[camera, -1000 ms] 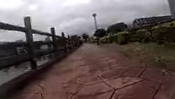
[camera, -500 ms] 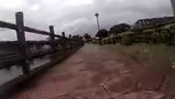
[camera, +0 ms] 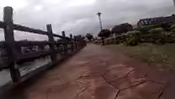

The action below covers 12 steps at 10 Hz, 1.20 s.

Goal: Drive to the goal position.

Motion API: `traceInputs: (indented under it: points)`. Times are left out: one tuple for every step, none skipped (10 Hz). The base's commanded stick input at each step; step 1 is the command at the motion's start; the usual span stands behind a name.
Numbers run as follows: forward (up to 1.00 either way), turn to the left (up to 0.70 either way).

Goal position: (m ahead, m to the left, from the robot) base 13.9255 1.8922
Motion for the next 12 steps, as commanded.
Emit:
traceInputs:
  points:
    - [0.85, 0.01]
    - [0.85, 0.01]
    - [0.85, 0.01]
    - [0.85, 0.01]
    - [0.85, 0.0]
    - [0.85, -0.22]
    - [0.85, -0.22]
    - [0.85, -0.22]
    - [0.85, -0.22]
    - [0.85, -0.22]
    - [0.85, -0.22]
    - [0.85, -0.22]
